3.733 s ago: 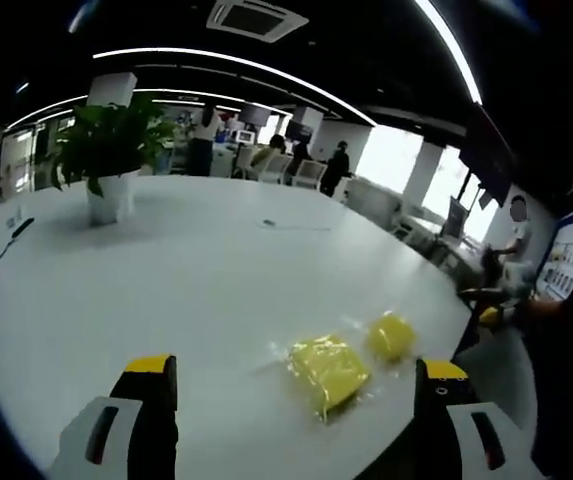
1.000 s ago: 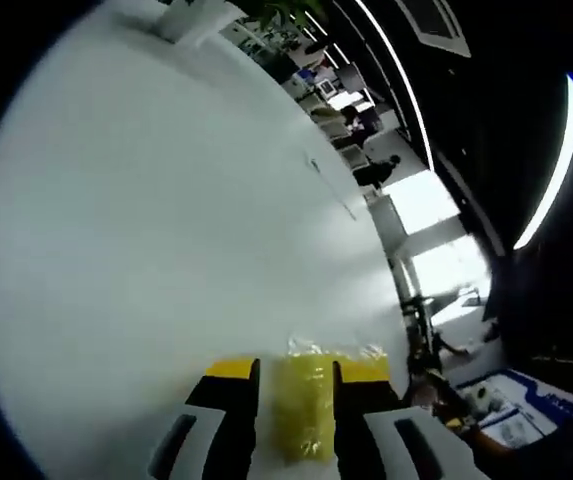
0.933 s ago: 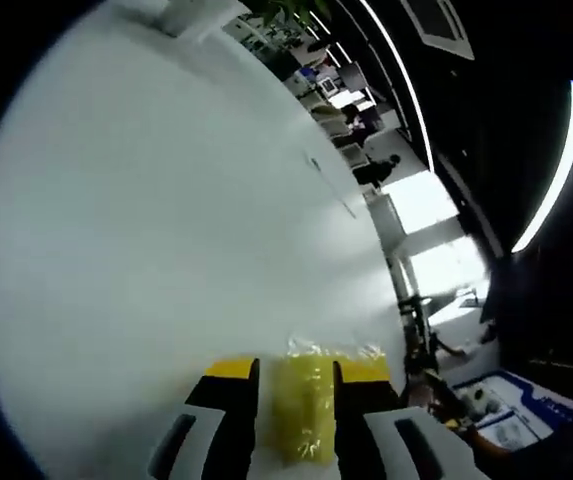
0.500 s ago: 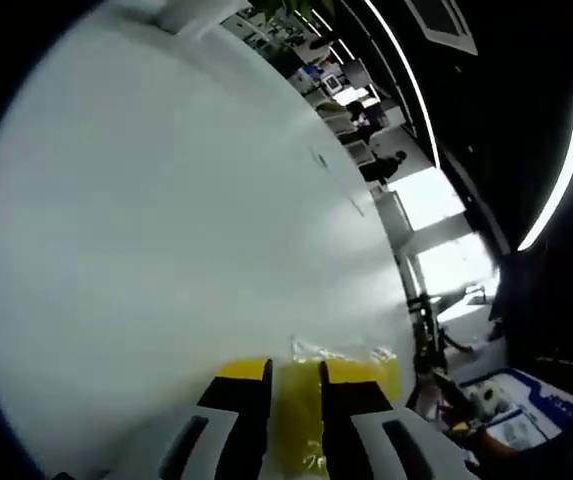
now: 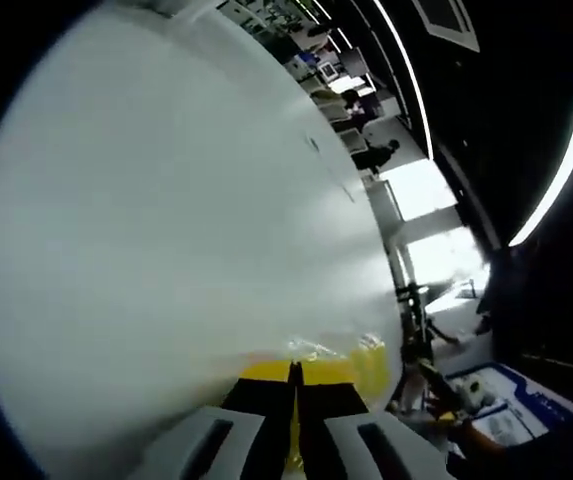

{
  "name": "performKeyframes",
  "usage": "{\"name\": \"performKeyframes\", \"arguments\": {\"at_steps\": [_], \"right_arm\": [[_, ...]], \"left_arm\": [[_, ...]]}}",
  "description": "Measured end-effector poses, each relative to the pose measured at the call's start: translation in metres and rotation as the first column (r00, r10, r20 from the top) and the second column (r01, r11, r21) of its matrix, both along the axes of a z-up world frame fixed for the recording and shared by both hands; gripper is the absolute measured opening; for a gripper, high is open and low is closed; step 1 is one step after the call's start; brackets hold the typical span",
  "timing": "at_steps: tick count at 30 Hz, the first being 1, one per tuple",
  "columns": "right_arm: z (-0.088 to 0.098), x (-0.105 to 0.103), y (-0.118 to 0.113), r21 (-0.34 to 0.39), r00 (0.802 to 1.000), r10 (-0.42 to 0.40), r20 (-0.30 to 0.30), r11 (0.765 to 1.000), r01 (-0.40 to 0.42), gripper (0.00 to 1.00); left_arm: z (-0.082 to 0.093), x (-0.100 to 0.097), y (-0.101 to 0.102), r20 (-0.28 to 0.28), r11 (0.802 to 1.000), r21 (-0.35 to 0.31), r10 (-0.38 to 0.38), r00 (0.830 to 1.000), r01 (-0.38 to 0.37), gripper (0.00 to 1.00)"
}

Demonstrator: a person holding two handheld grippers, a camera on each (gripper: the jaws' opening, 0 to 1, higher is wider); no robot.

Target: Compare the silicone blocks by pressing each to a similar depth, holding the contact briefly, and releasing to observe deformation and rebound differences across the visible hardness samples.

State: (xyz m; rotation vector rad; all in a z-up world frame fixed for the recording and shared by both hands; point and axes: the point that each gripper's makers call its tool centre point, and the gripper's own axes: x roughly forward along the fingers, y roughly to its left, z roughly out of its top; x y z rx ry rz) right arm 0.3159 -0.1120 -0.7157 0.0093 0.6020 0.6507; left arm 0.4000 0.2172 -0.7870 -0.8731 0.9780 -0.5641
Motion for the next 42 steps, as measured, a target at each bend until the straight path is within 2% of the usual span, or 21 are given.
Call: {"name": "performKeyframes", "arguments": {"at_steps": [4,7,8,9,10,12,13,16,18,20,23,25,27,29,31,33,34,35,37,39,42], "right_arm": [[0.0,0.001,-0.001,-0.001,1.0,-0.001,0.0,1.0,0.001,0.96],[0.0,0.001,0.0,0.001,1.0,0.0,-0.002,1.0,0.0,0.96],[-0.001,0.001,0.0,0.0,1.0,0.001,-0.002,1.0,-0.001,0.96],[-0.001,0.001,0.001,0.004,1.0,0.001,-0.003,1.0,-0.001,0.96],[-0.001,0.001,0.001,0.005,1.0,0.0,-0.004,1.0,0.0,0.96],[-0.002,0.001,0.002,0.005,1.0,-0.001,-0.007,1.0,0.001,0.96],[-0.002,0.0,0.002,0.006,1.0,-0.001,-0.008,1.0,0.001,0.96],[-0.002,-0.001,0.002,0.006,1.0,-0.002,-0.01,1.0,0.002,0.96],[-0.003,-0.002,0.001,0.004,1.0,-0.002,-0.014,1.0,0.002,0.96],[-0.002,-0.002,0.0,0.003,1.0,-0.002,-0.013,1.0,0.002,0.96],[0.0,-0.001,-0.002,0.001,1.0,-0.007,-0.006,1.0,0.007,0.96],[0.001,0.0,-0.002,0.005,1.0,-0.01,-0.004,1.0,0.01,0.96],[0.002,0.0,-0.002,0.008,1.0,-0.009,-0.002,1.0,0.009,0.96],[0.003,-0.001,-0.001,0.009,1.0,-0.007,0.002,1.0,0.007,0.96],[0.004,-0.001,0.001,0.014,1.0,-0.006,0.001,1.0,0.006,0.96],[0.004,-0.001,0.003,0.014,1.0,0.0,0.003,1.0,0.0,0.96],[0.004,-0.001,0.004,0.015,1.0,0.002,0.004,1.0,-0.002,0.96],[0.005,-0.001,0.006,0.017,1.0,0.005,0.006,1.0,-0.005,0.96],[0.006,0.0,0.007,0.017,1.0,0.01,0.009,1.0,-0.01,0.96],[0.008,0.002,0.007,0.018,1.0,0.013,0.013,1.0,-0.013,0.96],[0.012,0.006,0.006,0.016,1.0,0.012,0.021,1.0,-0.013,0.96]], "left_arm": [[0.001,0.0,-0.001,0.002,1.0,0.002,0.002,1.0,-0.002,0.0],[-0.001,0.0,0.0,-0.014,0.999,-0.029,0.036,0.999,-0.037,0.0],[-0.001,0.0,0.001,0.014,0.999,-0.016,0.033,0.999,-0.033,0.01],[-0.001,0.005,0.005,0.152,0.998,0.055,0.002,0.988,-0.011,0.02],[-0.002,0.0,0.003,0.093,0.999,0.021,0.022,0.995,-0.024,0.02],[0.001,-0.001,0.001,0.011,0.996,-0.055,0.069,0.998,-0.068,0.01],[0.0,-0.001,0.003,0.032,0.998,-0.041,0.056,0.998,-0.054,0.0],[-0.002,-0.001,0.004,-0.025,0.996,-0.045,0.08,0.996,-0.081,0.0],[-0.003,0.0,0.006,-0.019,0.995,-0.029,0.092,0.996,-0.093,0.0],[0.001,0.004,0.009,0.011,0.993,-0.031,0.117,0.993,-0.117,0.0],[0.005,0.006,0.011,0.015,0.989,-0.034,0.142,0.99,-0.141,0.0],[0.013,0.01,0.013,0.022,0.983,-0.067,0.174,0.984,-0.173,0.0],[0.016,0.011,0.015,0.023,0.98,-0.073,0.189,0.982,-0.187,0.0],[0.024,0.013,0.016,0.044,0.976,-0.083,0.205,0.978,-0.2,0.0],[0.032,0.015,0.015,0.09,0.978,-0.075,0.203,0.975,-0.196,0.0],[0.042,0.019,0.016,0.162,0.98,-0.06,0.196,0.967,-0.188,0.0],[0.048,0.021,0.017,0.183,0.981,-0.054,0.193,0.964,-0.186,0.0],[0.052,0.021,0.017,0.181,0.98,-0.053,0.198,0.963,-0.191,0.0],[0.067,0.027,0.017,0.227,0.981,-0.062,0.195,0.954,-0.186,0.0],[0.081,0.03,0.012,0.291,0.989,-0.028,0.147,0.945,-0.145,0.0],[0.095,0.034,0.007,0.343,0.995,0.001,0.096,0.934,-0.103,0.0]]}}
